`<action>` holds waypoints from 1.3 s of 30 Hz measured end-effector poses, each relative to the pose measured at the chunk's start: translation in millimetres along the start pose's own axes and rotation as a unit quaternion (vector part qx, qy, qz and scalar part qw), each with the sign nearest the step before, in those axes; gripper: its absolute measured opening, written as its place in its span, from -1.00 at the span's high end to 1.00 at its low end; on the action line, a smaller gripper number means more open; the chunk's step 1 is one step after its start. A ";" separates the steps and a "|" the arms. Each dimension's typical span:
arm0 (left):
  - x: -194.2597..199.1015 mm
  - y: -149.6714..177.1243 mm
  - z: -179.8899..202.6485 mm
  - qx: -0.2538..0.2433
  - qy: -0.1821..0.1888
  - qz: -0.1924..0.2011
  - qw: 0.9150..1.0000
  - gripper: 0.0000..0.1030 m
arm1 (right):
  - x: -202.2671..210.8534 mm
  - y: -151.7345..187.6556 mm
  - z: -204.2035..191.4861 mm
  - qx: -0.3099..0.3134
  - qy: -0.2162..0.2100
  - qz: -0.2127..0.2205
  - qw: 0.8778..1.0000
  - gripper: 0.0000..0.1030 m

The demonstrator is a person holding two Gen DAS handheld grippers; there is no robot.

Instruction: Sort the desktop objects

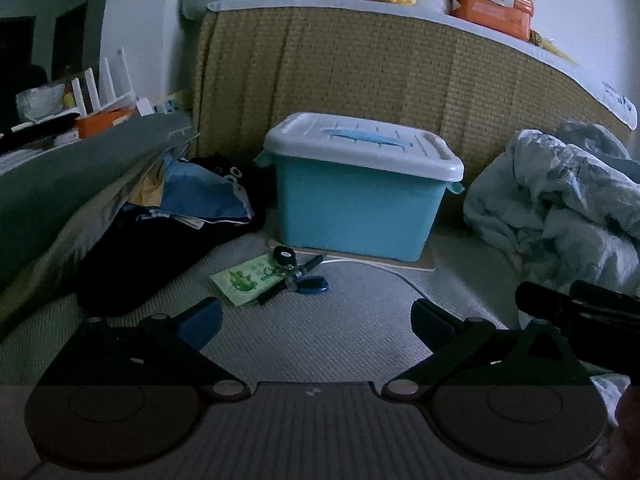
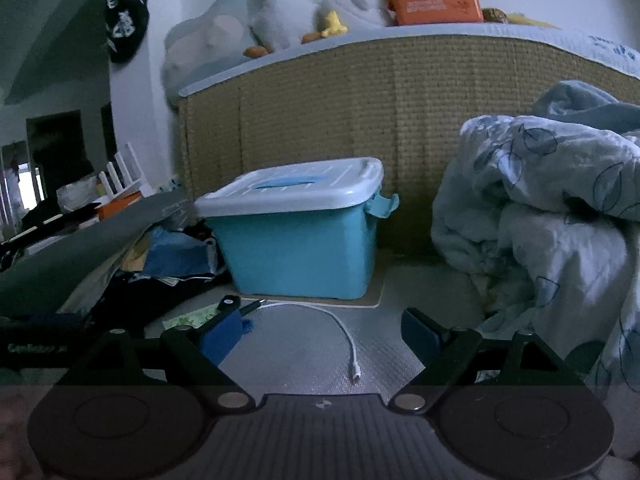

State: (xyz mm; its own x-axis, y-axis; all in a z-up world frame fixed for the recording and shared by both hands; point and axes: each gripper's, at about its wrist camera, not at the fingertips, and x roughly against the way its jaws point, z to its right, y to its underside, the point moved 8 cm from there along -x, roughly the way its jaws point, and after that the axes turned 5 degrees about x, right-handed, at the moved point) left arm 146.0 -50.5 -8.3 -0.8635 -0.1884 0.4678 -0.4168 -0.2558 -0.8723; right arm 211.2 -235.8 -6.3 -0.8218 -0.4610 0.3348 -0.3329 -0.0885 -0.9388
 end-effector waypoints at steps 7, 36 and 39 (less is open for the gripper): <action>0.6 6.4 2.4 0.001 0.000 -0.013 1.000 -1.00 | 0.0 5.5 11.5 -0.030 -0.004 -0.007 1.000 -0.74; 3.1 30.6 -19.6 -0.001 -0.049 -0.039 0.998 -1.00 | -23.9 38.3 2.4 -0.017 0.012 -0.072 0.997 -0.74; 0.4 31.8 -24.7 -0.009 -0.050 -0.034 0.998 -1.00 | -28.8 42.2 1.3 -0.022 0.025 -0.077 0.997 -0.74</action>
State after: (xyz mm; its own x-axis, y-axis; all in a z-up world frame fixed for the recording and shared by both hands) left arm 125.3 -35.2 -39.3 -0.8015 -0.2646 0.5363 -0.4785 -0.2541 -0.8405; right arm 221.4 -227.4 -55.7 -0.7810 -0.4010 0.4787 -0.4756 -0.1147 -0.8721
